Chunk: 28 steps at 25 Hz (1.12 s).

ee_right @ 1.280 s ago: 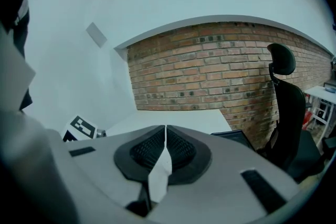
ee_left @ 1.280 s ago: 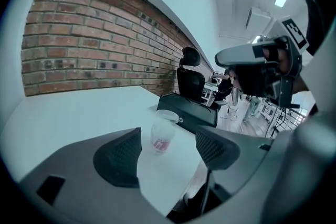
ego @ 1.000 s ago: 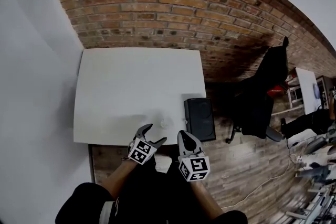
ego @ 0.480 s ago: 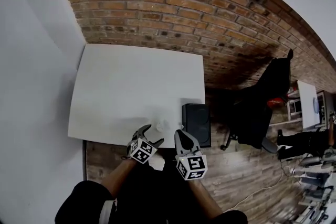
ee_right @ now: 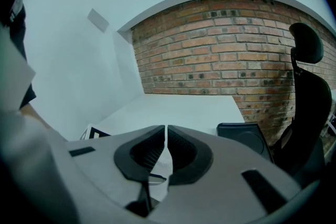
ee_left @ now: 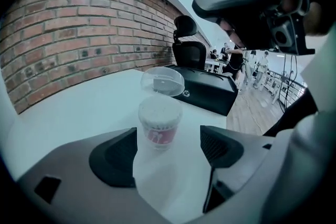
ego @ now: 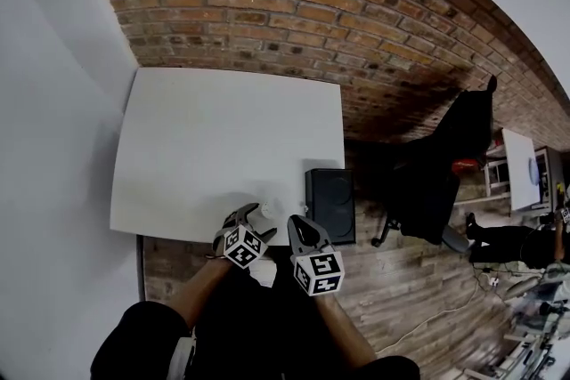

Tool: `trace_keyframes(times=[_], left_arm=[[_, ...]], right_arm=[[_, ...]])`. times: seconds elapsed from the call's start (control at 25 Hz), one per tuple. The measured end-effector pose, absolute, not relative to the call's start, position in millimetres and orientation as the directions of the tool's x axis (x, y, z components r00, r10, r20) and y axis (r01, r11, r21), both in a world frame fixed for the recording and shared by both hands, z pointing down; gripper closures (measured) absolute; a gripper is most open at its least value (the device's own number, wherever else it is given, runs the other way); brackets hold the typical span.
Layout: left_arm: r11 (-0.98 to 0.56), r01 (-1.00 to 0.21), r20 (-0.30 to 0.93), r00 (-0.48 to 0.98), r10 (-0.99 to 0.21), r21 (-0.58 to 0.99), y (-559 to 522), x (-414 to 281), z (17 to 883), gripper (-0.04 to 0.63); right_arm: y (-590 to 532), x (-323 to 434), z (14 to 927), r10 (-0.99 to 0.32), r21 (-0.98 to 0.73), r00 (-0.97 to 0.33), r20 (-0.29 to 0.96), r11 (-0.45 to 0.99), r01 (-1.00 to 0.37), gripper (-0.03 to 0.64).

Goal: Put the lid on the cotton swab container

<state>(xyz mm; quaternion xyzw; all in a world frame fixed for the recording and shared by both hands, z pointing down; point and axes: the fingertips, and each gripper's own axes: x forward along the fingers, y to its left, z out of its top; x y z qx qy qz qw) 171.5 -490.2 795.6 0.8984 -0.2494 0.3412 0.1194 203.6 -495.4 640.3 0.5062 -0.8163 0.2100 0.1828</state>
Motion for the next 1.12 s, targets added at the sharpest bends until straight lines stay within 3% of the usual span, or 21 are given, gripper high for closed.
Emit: trace_keyframes(times=[0.48, 0.84, 1.12], left_arm=[[-0.869, -0.494, 0.693, 0.64, -0.332, 0.039, -496.0, 175.3, 807.2, 0.231], [-0.869, -0.495, 0.692, 0.637, -0.34, 0.029, -500.8, 174.4, 807.0, 0.302], [-0.87, -0.493, 0.696, 0.631, -0.341, 0.021, -505.5, 173.0, 808.9, 0.342]], right_arm=[[-504.6, 193.8, 668.2, -0.657, -0.154, -0.458, 0.599, 0.467, -0.871, 0.594], [-505.2, 181.5, 692.5, -0.55, -0.169, -0.496, 0.672, 0.538, -0.826, 0.591], [-504.3, 172.9, 705.5, -0.482, -0.196, -0.519, 0.706, 0.572, -0.797, 0.548]])
